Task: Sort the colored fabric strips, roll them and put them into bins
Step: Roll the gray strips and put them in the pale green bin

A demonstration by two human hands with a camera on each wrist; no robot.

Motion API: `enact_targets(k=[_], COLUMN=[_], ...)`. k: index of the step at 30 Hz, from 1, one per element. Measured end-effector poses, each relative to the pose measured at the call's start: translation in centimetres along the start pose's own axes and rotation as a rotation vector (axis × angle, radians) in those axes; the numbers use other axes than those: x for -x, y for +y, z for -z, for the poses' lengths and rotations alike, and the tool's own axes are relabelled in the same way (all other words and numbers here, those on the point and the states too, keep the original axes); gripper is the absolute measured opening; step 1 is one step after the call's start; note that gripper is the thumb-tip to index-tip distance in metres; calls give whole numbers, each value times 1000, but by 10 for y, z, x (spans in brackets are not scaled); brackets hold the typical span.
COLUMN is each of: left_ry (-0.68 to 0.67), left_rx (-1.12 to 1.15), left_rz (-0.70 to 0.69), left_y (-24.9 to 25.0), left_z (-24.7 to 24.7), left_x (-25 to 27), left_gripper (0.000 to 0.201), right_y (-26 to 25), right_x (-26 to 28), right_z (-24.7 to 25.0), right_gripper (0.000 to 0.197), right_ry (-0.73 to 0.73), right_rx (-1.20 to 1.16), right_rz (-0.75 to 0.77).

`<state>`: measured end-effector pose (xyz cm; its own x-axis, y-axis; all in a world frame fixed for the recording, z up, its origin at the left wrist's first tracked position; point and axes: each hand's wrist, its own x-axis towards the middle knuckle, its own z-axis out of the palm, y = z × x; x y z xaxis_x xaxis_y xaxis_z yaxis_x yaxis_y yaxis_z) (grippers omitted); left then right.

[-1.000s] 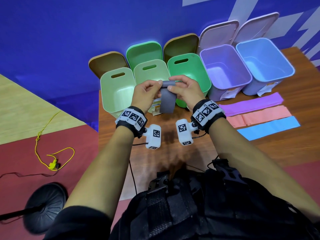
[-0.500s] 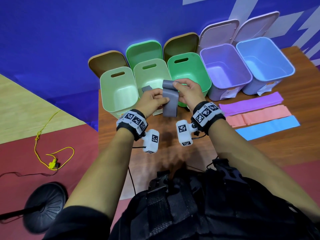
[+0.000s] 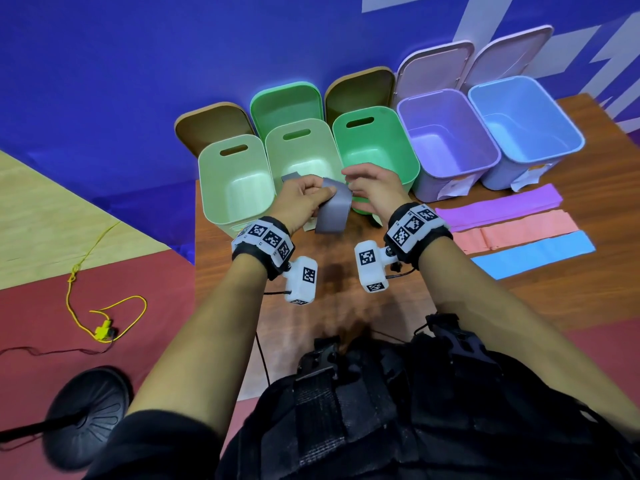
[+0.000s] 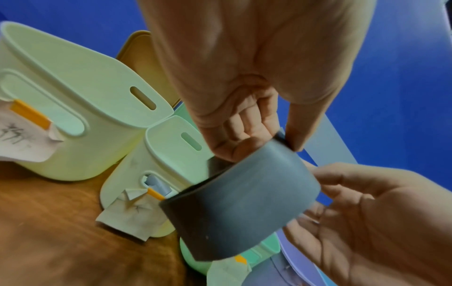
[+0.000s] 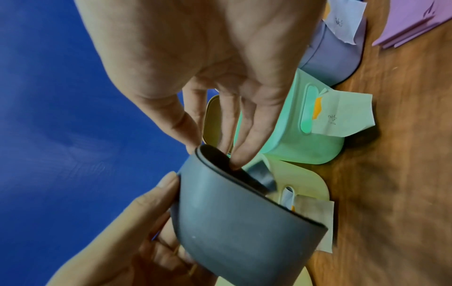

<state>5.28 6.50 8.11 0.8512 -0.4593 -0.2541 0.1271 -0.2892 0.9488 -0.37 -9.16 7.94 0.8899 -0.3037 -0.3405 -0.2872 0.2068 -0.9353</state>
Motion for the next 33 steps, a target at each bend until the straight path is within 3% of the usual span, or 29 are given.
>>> enact_targets(k=[8, 14, 17, 20, 28, 33], left_ry=[111, -7, -64, -33, 79, 131], left_rx=[3, 43, 1, 16, 23, 101], left_rz=[-3, 32, 68, 68, 33, 5], left_y=[-5, -6, -8, -9, -3, -4], left_z=[2, 3, 2, 0, 0, 5], left_x=[-6, -4, -2, -3, -2, -4], left_gripper=[27, 13, 23, 29, 28, 31], right_y=[-4, 2, 3, 0, 2, 9], right_x=[6, 0, -3, -1, 5, -2], right_z=[-2, -2, -1, -1, 2, 5], right_gripper=[32, 30, 28, 24, 56, 34], right_ry=[-102, -3, 38, 41, -70, -79], right_rx=[24, 39, 23, -34, 50, 77], right_rz=[-12, 115, 150, 145, 92, 69])
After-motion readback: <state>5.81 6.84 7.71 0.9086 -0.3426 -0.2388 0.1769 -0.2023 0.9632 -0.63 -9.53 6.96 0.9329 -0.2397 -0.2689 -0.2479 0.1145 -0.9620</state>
